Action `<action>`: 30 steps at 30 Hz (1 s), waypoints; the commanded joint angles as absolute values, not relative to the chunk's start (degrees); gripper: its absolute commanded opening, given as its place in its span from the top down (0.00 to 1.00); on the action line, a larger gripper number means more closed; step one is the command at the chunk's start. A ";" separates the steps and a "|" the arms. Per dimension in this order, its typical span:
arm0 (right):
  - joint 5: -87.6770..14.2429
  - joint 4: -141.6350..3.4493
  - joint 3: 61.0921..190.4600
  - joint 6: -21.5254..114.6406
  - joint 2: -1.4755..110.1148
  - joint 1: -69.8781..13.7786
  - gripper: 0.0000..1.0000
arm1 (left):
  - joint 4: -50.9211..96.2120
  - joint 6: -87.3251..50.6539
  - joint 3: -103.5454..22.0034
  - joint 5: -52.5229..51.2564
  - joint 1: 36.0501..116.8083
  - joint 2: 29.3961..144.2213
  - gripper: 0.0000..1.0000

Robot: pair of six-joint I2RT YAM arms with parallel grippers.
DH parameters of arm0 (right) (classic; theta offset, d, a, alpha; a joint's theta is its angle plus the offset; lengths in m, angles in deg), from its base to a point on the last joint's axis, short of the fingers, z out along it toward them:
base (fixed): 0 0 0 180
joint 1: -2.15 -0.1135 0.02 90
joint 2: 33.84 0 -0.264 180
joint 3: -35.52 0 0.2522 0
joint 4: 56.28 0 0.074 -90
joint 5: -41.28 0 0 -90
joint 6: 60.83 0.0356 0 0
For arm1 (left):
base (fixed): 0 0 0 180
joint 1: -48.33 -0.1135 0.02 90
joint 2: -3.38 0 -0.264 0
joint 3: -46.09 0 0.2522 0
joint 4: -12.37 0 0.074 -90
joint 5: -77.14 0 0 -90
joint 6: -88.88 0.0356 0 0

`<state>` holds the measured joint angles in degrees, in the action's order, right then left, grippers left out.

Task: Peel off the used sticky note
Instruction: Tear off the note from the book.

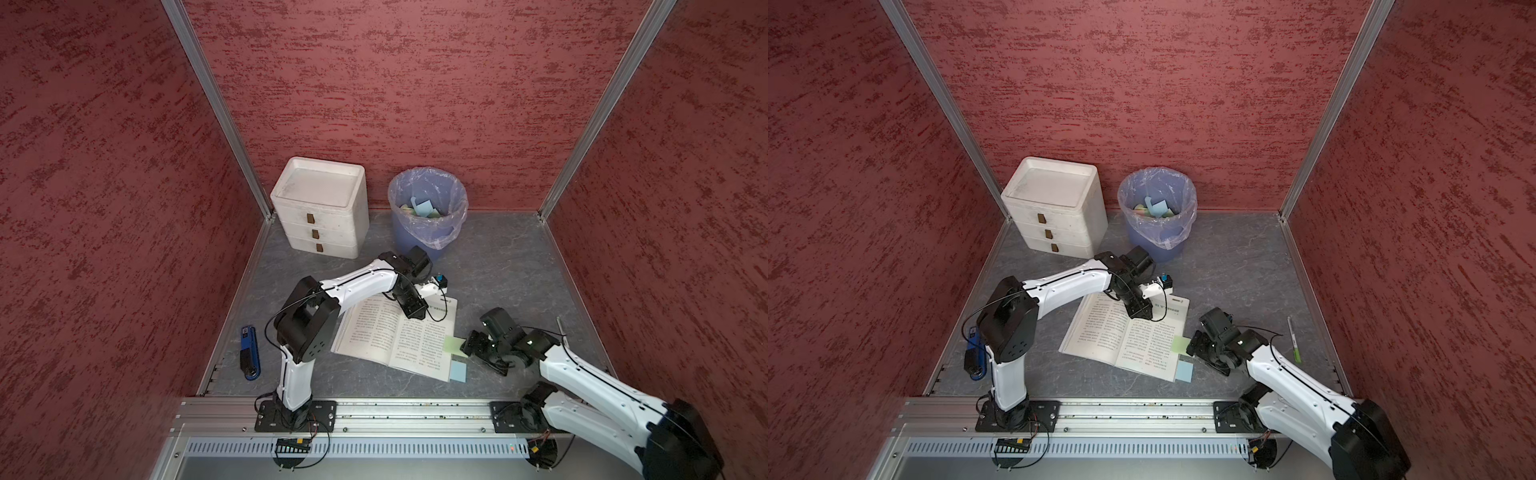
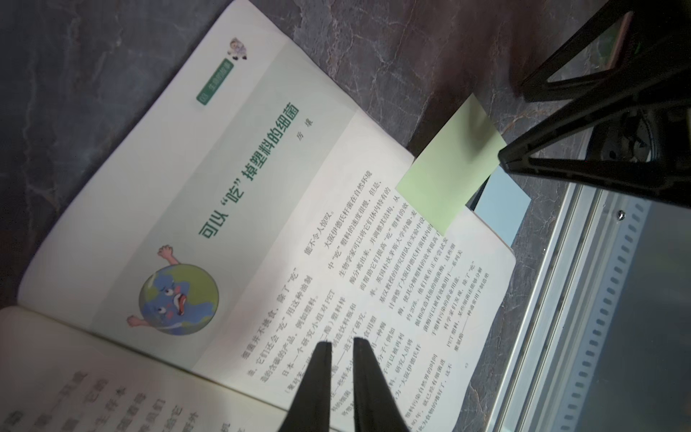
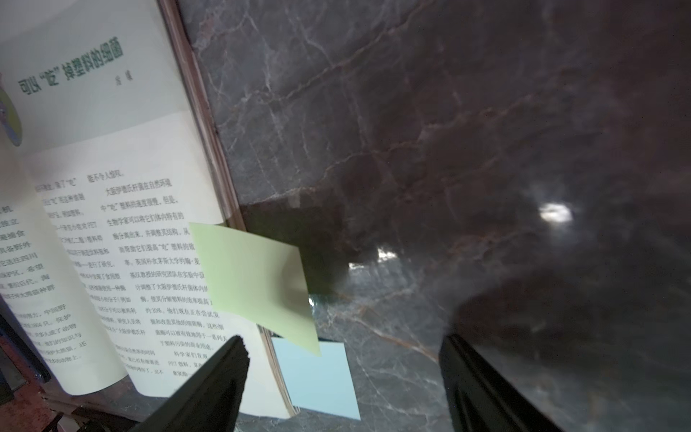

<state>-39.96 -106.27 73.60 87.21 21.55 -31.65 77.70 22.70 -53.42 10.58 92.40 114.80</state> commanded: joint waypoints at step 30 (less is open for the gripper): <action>-37.51 -97.14 78.76 76.50 29.66 -29.05 0.77 | 73.62 20.59 -69.21 7.56 98.59 131.32 0.86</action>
<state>-35.59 -94.78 76.84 78.19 30.56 -29.55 72.21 20.53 -66.95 7.61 97.72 129.75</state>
